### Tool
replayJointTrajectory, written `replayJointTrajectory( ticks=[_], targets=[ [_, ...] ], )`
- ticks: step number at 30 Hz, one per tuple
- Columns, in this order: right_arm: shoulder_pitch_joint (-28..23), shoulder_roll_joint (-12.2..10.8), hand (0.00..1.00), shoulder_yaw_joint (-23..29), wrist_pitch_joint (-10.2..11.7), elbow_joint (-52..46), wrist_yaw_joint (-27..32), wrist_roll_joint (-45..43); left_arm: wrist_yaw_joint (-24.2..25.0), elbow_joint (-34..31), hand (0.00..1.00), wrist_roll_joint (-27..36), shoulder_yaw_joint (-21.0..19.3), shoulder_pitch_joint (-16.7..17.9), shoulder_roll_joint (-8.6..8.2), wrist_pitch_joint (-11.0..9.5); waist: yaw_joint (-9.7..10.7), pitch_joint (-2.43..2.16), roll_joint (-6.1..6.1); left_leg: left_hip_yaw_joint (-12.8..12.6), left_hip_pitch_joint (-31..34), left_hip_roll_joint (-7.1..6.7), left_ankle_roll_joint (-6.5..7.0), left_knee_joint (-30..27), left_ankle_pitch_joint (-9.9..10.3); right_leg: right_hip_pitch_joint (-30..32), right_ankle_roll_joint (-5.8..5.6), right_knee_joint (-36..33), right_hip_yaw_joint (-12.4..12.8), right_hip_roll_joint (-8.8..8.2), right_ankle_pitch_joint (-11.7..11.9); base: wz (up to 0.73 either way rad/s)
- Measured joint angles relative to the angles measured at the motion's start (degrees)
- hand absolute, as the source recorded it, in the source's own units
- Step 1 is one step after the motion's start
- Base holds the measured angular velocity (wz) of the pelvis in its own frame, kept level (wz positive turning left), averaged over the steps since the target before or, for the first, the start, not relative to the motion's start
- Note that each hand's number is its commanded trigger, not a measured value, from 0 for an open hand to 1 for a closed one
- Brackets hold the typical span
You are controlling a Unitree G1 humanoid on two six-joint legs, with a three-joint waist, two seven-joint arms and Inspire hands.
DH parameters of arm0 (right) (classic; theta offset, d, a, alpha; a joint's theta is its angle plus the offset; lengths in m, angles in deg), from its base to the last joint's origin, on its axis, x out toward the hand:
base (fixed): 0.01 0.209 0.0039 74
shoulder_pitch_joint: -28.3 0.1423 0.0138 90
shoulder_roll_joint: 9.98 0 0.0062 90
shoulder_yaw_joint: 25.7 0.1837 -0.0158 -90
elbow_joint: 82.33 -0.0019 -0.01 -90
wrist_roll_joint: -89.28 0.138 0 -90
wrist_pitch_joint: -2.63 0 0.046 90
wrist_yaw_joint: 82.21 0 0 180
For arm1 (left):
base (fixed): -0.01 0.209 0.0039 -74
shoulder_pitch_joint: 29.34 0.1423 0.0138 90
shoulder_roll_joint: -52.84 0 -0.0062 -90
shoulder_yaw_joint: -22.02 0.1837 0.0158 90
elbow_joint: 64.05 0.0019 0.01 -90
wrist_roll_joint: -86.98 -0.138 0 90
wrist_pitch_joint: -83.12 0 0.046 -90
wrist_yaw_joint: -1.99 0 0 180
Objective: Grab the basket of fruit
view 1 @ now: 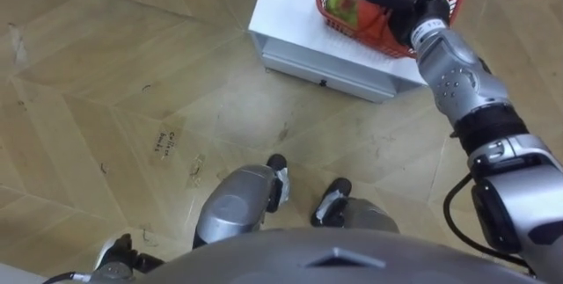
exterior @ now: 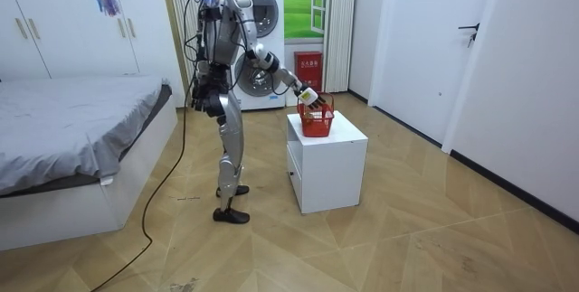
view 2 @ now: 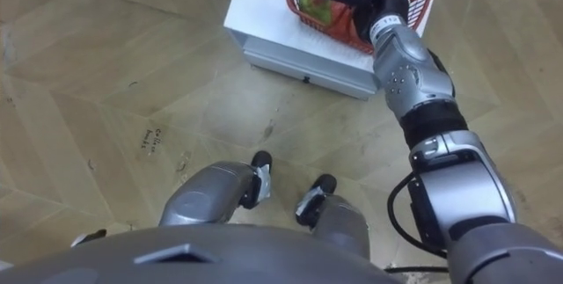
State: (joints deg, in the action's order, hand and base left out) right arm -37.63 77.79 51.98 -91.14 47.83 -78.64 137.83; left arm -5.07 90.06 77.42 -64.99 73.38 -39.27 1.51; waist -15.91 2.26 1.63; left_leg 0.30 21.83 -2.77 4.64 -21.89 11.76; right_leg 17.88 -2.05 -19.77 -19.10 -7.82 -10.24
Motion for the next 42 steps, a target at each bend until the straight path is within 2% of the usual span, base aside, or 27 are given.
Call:
replayJointTrajectory(
  ticks=[14, 19, 21, 27, 32, 36, 42],
  targets=[
    [-1.02, -0.01, 0.00, -1.03, -0.02, 0.06, -4.53, 1.07, 0.01, -0.25, 0.00, 0.03, 0.49, -0.05, -0.02, 0.07, 0.24, -0.24, -0.06, -0.08, -1.47, -0.01, 0.00, 0.04, 0.00, -1.49, 0.01, 0.00, -0.08, 0.10, 0.01, 0.00],
    [-2.74, -0.01, 0.00, -0.82, -0.02, 2.00, -5.59, 0.82, 0.04, -0.23, 0.00, 0.03, 0.42, 0.10, -0.03, 0.07, 1.49, -0.63, -0.15, 0.40, -3.03, -0.07, 0.00, 0.40, 0.01, -3.42, 0.01, 0.49, -0.80, 0.17, 0.01, 0.05],
    [-4.46, -0.01, 0.00, -0.36, -0.02, 2.63, -5.69, 0.61, 0.04, -0.44, 0.00, 0.04, 0.44, 0.13, -0.06, 0.07, 1.82, -1.08, 0.01, 0.57, -3.47, -0.04, -0.01, 0.91, 0.02, -4.21, 0.01, 1.14, -1.12, 0.34, 0.02, 0.06],
    [-8.14, 0.19, 0.00, 0.01, 0.01, 2.73, -5.72, 0.64, 0.04, -1.83, 0.00, 1.11, 0.45, 0.50, -0.04, -0.23, 3.14, -1.31, 0.01, 0.06, -4.66, 0.06, -0.11, 1.69, -0.06, -4.75, 0.01, 1.11, -0.46, 0.41, 0.02, -0.05],
    [-8.49, 0.50, 0.00, -0.06, 0.31, 1.95, -5.71, 0.63, 0.04, -2.44, 0.00, 1.10, 0.45, 0.50, -0.04, -1.40, 3.32, -1.40, 0.15, -0.29, -5.30, 0.12, -0.14, 2.18, -0.09, -4.84, 0.01, 1.12, 0.27, 0.58, 0.02, -0.05],
    [-8.52, 0.64, 0.00, -0.16, 0.80, 1.01, -5.70, 0.76, 0.04, -2.38, 0.00, 1.12, 0.50, 0.51, -0.04, -1.40, 3.66, -1.63, 0.50, -0.23, -5.42, 0.12, -0.17, 2.03, -0.11, -4.97, 0.01, 1.14, 0.25, 0.58, 0.02, 0.00],
    [-9.00, 0.64, 0.00, -0.21, 0.96, -0.49, -5.83, 0.66, 0.02, -2.25, 0.00, 2.25, 0.50, 0.52, -0.05, -1.49, 4.62, -1.64, 0.65, -1.11, -5.63, 0.14, -0.15, 2.03, -0.12, -5.10, 0.01, 1.22, 0.20, 0.40, 0.02, -0.03]
  ],
)
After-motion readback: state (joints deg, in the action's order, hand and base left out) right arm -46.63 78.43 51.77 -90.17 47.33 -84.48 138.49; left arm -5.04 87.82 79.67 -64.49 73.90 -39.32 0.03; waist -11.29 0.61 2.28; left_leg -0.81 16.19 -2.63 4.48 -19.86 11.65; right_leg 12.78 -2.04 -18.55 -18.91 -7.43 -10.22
